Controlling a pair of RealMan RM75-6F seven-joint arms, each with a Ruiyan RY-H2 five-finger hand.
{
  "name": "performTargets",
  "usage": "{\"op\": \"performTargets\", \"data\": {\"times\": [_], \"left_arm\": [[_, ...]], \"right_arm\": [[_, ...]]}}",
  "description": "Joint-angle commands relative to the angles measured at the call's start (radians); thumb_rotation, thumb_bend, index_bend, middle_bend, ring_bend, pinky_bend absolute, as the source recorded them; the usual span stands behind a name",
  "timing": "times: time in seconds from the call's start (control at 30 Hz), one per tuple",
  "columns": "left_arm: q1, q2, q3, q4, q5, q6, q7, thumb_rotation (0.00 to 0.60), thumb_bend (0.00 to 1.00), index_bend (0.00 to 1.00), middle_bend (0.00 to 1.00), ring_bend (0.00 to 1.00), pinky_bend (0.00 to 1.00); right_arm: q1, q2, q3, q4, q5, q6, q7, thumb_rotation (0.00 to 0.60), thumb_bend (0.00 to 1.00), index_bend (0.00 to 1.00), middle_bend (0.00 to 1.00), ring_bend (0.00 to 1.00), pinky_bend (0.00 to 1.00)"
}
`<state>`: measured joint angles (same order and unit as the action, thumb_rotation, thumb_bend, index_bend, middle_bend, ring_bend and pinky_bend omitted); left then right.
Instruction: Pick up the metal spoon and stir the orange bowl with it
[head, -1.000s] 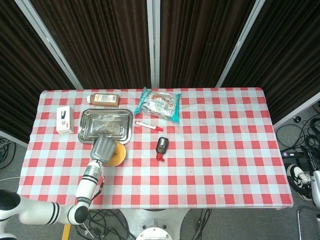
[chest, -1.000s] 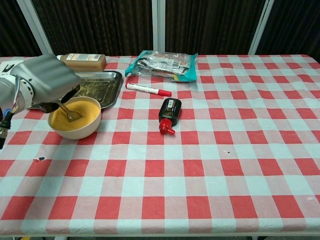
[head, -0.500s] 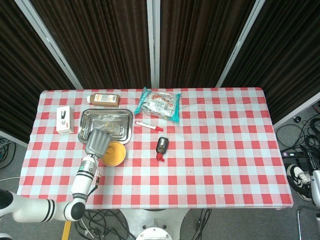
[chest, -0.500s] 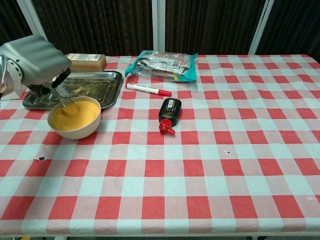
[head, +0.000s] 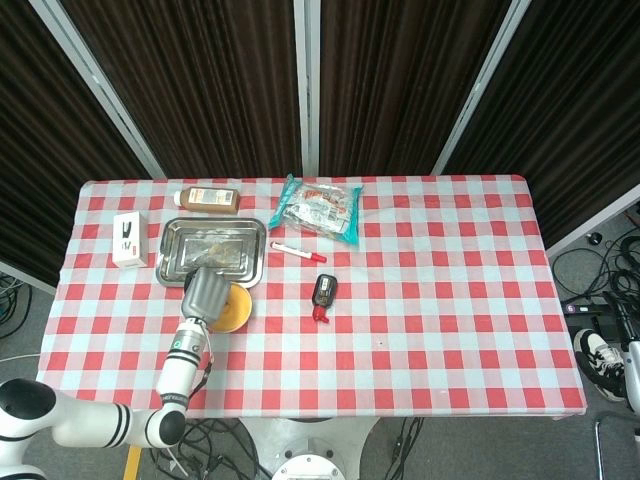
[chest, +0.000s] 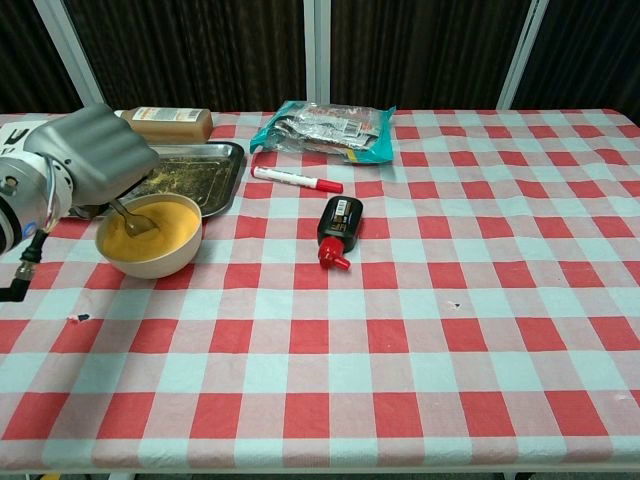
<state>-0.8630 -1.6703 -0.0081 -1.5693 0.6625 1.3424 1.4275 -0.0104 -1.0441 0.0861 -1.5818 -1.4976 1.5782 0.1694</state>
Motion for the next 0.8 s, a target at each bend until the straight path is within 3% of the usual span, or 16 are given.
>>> {"op": "performTargets", "data": {"times": [0.03, 0.27, 0.8], "left_arm": [[0.002, 0.023, -0.021, -0.037, -0.016, -0.029, -0.035, 0.6, 0.45, 0.66, 0.92, 0.94, 1.0], [-0.001, 0.103, -0.065, -0.091, -0.074, -0.14, -0.146, 0.6, 0.44, 0.66, 0.92, 0.94, 1.0], [-0.004, 0.276, -0.115, -0.169, -0.134, -0.27, -0.38, 0.6, 0.45, 0.66, 0.91, 0.94, 1.0]], "right_arm": [[0.0, -0.001, 0.0, 0.001, 0.0, 0.001, 0.002, 0.6, 0.17, 0.07, 0.25, 0.06, 0.2], [-0.002, -0.002, 0.001, 0.003, -0.002, 0.004, 0.005, 0.6, 0.18, 0.07, 0.25, 0.06, 0.2], [-0.001, -0.003, 0.002, -0.007, -0.007, 0.008, -0.005, 0.6, 0.18, 0.07, 0.25, 0.06, 0.2]]}}
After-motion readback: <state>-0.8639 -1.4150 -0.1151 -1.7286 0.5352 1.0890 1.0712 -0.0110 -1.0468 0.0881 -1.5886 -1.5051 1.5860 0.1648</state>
